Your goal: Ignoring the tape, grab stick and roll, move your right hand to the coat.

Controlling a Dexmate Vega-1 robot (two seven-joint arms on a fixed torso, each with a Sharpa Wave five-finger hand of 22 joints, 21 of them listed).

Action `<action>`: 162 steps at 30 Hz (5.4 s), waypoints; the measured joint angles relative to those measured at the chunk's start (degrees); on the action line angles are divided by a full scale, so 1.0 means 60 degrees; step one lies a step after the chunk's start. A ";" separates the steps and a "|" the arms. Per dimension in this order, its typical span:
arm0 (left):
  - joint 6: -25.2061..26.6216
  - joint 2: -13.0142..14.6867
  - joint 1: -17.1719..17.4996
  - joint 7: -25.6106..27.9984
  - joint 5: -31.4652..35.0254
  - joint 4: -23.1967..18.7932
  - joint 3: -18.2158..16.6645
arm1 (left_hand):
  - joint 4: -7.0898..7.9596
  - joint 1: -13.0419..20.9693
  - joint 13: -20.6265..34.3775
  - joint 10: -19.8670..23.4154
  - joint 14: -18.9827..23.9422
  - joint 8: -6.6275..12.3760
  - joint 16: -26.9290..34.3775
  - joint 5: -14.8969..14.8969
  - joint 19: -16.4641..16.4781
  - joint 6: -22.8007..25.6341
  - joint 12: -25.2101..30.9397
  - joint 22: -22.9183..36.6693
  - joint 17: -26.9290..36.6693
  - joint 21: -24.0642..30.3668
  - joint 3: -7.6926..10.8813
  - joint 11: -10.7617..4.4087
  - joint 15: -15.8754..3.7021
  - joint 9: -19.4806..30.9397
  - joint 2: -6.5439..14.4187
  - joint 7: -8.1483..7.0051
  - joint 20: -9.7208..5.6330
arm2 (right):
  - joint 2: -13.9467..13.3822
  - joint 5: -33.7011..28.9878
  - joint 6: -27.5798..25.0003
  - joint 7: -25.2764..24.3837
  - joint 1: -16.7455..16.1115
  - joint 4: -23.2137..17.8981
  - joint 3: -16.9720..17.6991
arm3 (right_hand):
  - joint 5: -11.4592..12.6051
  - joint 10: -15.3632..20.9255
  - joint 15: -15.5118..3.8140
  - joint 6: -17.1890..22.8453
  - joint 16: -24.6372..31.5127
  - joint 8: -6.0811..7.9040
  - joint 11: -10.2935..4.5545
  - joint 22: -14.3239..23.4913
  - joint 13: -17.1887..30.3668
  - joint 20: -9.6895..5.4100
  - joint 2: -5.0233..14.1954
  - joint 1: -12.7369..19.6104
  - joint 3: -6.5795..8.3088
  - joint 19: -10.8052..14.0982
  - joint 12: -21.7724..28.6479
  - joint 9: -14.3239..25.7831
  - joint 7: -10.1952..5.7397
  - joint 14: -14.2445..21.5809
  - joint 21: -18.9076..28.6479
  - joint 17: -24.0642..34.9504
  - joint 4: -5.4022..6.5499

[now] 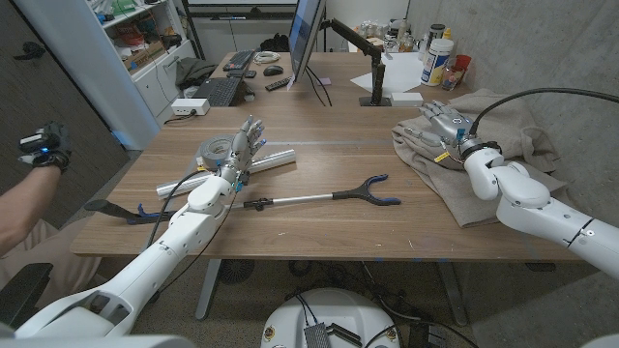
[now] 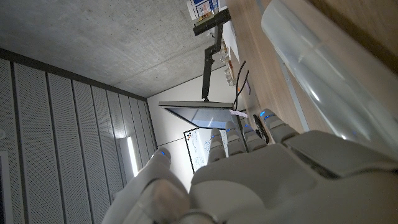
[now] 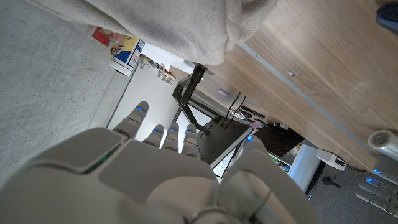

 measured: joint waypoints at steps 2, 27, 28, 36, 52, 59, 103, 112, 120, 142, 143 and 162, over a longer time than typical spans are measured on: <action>0.0000 0.0018 0.0024 0.0013 0.0008 -0.0041 -0.0009 | 0.0000 0.0000 0.0000 0.0000 0.0000 0.0000 0.0000 0.0000 0.0000 0.0000 0.0000 0.0000 0.0000 0.0000 0.0000 0.0000 0.0000 0.0000 0.0000 0.0000 0.0000 | -0.0045 0.0082 0.0078 -0.0038 -0.0020 0.0049 0.0045 | 0.0000 0.0000 0.0000 0.0000 0.0000 0.0000 0.0000 0.0000 0.0000 0.0000 0.0000 0.0000 0.0000 0.0000 0.0000 0.0000 0.0000 0.0000 0.0000 0.0007 0.0000; 0.0140 0.0104 0.0069 0.0058 0.0108 -0.0174 0.0020 | 0.0000 0.0000 0.0000 0.0000 0.0000 0.0000 0.0000 0.0000 0.0000 0.0000 0.0000 0.0022 0.0000 0.0000 0.0000 0.0000 0.0000 0.0000 0.0000 0.0000 0.0000 | -0.0140 0.0234 0.0707 -0.0129 0.0291 0.0463 0.0029 | 0.0000 0.0000 -0.0052 0.0000 0.0000 0.0000 0.0000 0.0000 0.0000 0.0051 0.0000 0.0000 0.0001 0.0051 0.0000 0.0000 0.0000 0.0051 0.0000 0.0005 0.0001; 0.0143 0.0110 0.0069 0.0057 0.0114 -0.0174 0.0032 | 0.0000 0.0000 0.0000 0.0000 -0.0015 0.0000 0.0000 0.0000 0.0000 0.0000 0.0000 0.0022 0.0000 0.0000 0.0000 0.0000 0.0015 0.0000 0.0000 0.0000 0.0000 | -0.0136 0.0217 0.0746 -0.0116 0.0313 0.0484 0.0019 | 0.0000 0.0000 -0.0051 0.0000 0.0000 0.0000 0.0000 0.0000 0.0000 0.0051 0.0000 0.0000 0.0001 0.0051 0.0000 0.0000 0.0000 0.0051 0.0000 0.0005 0.0001; 0.0146 0.0149 0.0066 0.0003 0.0159 -0.0226 0.0075 | 0.0039 0.0000 0.0000 0.0000 -0.0032 0.0000 0.0000 0.0000 0.0001 0.0000 0.0000 0.0021 0.0000 -0.0001 -0.0039 0.0000 0.0032 0.0000 0.0000 0.0000 0.0000 | -0.0127 0.0114 0.0929 -0.0070 0.0479 0.0661 -0.0037 | 0.0000 0.0000 0.0002 0.0000 0.0000 0.0000 0.0001 0.0000 0.0000 0.0051 -0.0050 -0.0051 0.0001 0.0050 0.0000 0.0000 0.0001 0.0104 0.0000 0.0005 0.0001; 0.0113 0.0190 0.0139 -0.0055 0.0180 -0.0369 0.0095 | 0.0039 0.0038 0.0000 0.0000 -0.0032 0.0000 0.0000 0.0000 0.0001 0.0000 0.0000 0.0020 0.0000 -0.0001 -0.0039 0.0000 0.0032 0.0000 0.0038 0.0000 0.0000 | -0.0246 0.0072 0.1276 -0.0025 0.0674 0.1001 -0.0024 | 0.0000 0.0000 0.0002 0.0000 0.0000 0.0000 0.0000 0.0000 0.0000 0.0084 -0.0050 -0.0051 -0.0026 0.0084 0.0000 0.0000 0.0000 0.0103 0.0000 0.0004 -0.0025; 0.0101 0.0192 0.0141 -0.0084 0.0166 -0.0371 0.0095 | 0.0039 0.0038 0.0000 0.0034 -0.0032 0.0000 0.0000 0.0000 0.0000 0.0000 0.0000 0.0020 0.0000 -0.0001 -0.0039 -0.0034 0.0032 0.0000 0.0038 0.0000 0.0000 | -0.0264 0.0042 0.1336 -0.0022 0.0757 0.1123 -0.0019 | 0.0000 -0.0001 0.0002 0.0000 0.0000 0.0000 0.0000 0.0000 0.0000 0.0119 -0.0050 -0.0051 -0.0025 0.0118 0.0000 0.0000 0.0001 0.0103 0.0000 0.0002 -0.0025; 0.0159 0.0214 0.0201 -0.0019 0.0106 -0.0416 0.0057 | -0.0002 0.0038 0.0000 0.0087 -0.0032 0.0000 0.0000 0.0000 0.0000 0.0052 0.0000 0.0019 0.0000 -0.0001 -0.0080 0.0019 0.0032 0.0000 0.0038 0.0052 0.0000 | -0.0229 -0.0189 0.1249 0.0046 0.1190 0.1704 -0.0161 | 0.0000 0.0000 0.0018 0.0000 0.0000 0.0000 0.0001 0.0000 0.0000 0.0155 -0.0049 -0.0050 -0.0025 0.0288 0.0000 0.0000 0.0001 0.0187 0.0000 -0.0017 -0.0024; 0.0201 0.0218 0.0214 0.0004 0.0105 -0.0432 0.0044 | -0.0002 0.0038 0.0000 0.0087 -0.0032 0.0000 0.0000 0.0000 0.0000 0.0052 0.0000 0.0018 0.0000 -0.0001 -0.0080 0.0019 0.0032 0.0000 0.0038 0.0052 0.0000 | -0.0110 -0.0157 0.1221 0.0041 0.1303 0.1906 -0.0247 | 0.0000 -0.0001 0.0018 -0.0001 0.0000 0.0000 0.0001 0.0000 0.0000 0.0229 -0.0049 -0.0050 -0.0020 0.0363 0.0000 0.0000 0.0000 0.0187 0.0000 -0.0017 -0.0029; 0.0225 0.0217 0.0230 0.0060 0.0084 -0.0448 0.0030 | -0.0002 0.0038 0.0000 0.0087 -0.0031 0.0000 0.0000 0.0000 0.0000 0.0052 0.0000 0.0018 0.0000 -0.0001 -0.0080 0.0019 0.0031 0.0000 0.0038 0.0052 0.0000 | 0.0003 -0.0151 0.1181 0.0040 0.1491 0.2131 -0.0389 | 0.0000 -0.0001 0.0018 0.0000 0.0000 0.0000 0.0001 0.0000 0.0000 0.0445 -0.0049 -0.0050 0.0014 0.0579 0.0000 0.0000 0.0001 0.0187 0.0074 -0.0016 -0.0063; 0.0268 0.0232 0.0302 0.0164 0.0066 -0.0535 -0.0011 | 0.0040 0.0038 0.0000 0.0087 -0.0032 0.0000 0.0000 0.0000 0.0001 0.0051 0.0000 0.0018 0.0000 -0.0001 -0.0121 0.0019 0.0032 0.0000 0.0038 0.0051 0.0000 | -0.0006 -0.0020 0.1041 0.0040 0.1671 0.2372 -0.0471 | 0.0000 -0.0001 -0.0018 0.0000 0.0000 0.0000 0.0000 0.0000 0.0051 0.0408 -0.0049 -0.0050 -0.0027 0.0542 0.0000 0.0000 0.0001 0.0223 0.0074 -0.0015 -0.0103; 0.0268 0.0232 0.0302 0.0165 0.0065 -0.0535 -0.0011 | 0.0040 0.0038 0.0000 0.0087 -0.0032 0.0000 0.0000 0.0000 0.0000 0.0051 0.0000 0.0018 0.0000 -0.0001 -0.0121 0.0020 0.0031 0.0000 0.0038 0.0051 0.0000 | -0.0009 -0.0020 0.1041 0.0040 0.1675 0.2375 -0.0473 | 0.0000 -0.0001 -0.0017 0.0000 0.0000 0.0000 0.0001 0.0000 0.0051 0.0409 -0.0049 -0.0051 -0.0027 0.0542 0.0000 0.0000 0.0001 0.0222 0.0074 -0.0015 -0.0103; 0.0278 0.0250 0.0332 0.0189 0.0050 -0.0580 -0.0036 | 0.0039 0.0038 0.0000 0.0087 -0.0031 0.0000 0.0000 0.0000 0.0000 0.0051 0.0000 0.0017 0.0000 -0.0001 -0.0121 0.0020 0.0031 0.0000 0.0038 0.0051 0.0000 | -0.0089 0.0039 0.1022 0.0715 0.2000 0.2523 -0.0625 | 0.0000 -0.0001 -0.0017 -0.0002 0.0000 0.0000 0.0001 0.0000 0.0050 0.0409 -0.0049 -0.0050 0.0014 0.0542 0.0000 0.0000 -0.0001 0.0222 0.0074 -0.0015 -0.0144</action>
